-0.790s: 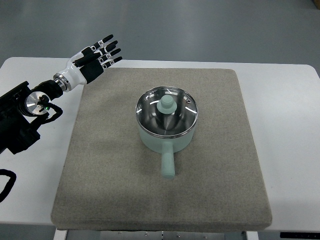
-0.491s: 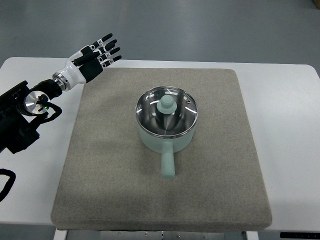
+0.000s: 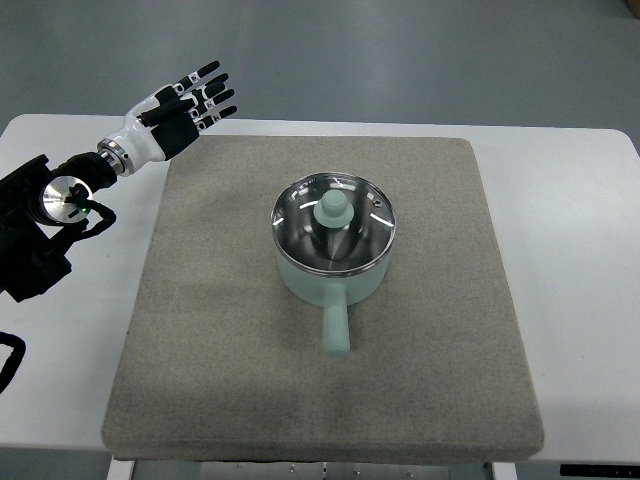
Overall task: Place lid left of pot with left hand
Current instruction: 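Raise the left hand and swing it over the mat toward the pot, then lower the left hand onto the glass lid's mint-green knob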
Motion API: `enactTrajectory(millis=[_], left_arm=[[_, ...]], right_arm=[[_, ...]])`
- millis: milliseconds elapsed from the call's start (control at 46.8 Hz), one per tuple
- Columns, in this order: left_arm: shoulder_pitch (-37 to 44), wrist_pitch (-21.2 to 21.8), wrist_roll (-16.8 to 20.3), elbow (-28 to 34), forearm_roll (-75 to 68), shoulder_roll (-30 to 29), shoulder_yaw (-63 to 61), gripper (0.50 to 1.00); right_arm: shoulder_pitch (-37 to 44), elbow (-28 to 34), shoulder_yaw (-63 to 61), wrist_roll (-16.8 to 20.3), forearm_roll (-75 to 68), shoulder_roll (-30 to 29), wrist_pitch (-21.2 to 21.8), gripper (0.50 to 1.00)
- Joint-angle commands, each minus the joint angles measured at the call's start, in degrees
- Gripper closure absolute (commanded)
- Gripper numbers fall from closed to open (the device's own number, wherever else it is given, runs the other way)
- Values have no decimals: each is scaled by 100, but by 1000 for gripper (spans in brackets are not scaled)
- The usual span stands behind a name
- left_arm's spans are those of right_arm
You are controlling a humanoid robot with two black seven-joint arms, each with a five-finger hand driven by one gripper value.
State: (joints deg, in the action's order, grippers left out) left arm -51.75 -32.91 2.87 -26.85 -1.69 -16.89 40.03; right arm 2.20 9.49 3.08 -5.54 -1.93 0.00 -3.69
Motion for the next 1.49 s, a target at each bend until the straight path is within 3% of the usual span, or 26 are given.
enactTrajectory(millis=[0, 278, 470, 1004, 1473], left_arm=[[-19, -22, 3, -4, -138, -7, 5, 504], [-10, -84, 82, -285, -1271, -218, 5, 504], [-10, -84, 267, -988, -2413, -604, 5, 504], [-291, -93, 276, -3159, -5367, -1606, 5, 506], [-1003, -209, 285, -4434, -7811, -1861, -136, 506]], right_arm=[[0, 0, 0, 0, 0, 0, 0, 577], [0, 0, 0, 0, 0, 0, 0, 577], [0, 0, 0, 0, 0, 0, 0, 579], [0, 0, 0, 0, 0, 0, 0, 579], [0, 0, 0, 0, 0, 0, 0, 579]])
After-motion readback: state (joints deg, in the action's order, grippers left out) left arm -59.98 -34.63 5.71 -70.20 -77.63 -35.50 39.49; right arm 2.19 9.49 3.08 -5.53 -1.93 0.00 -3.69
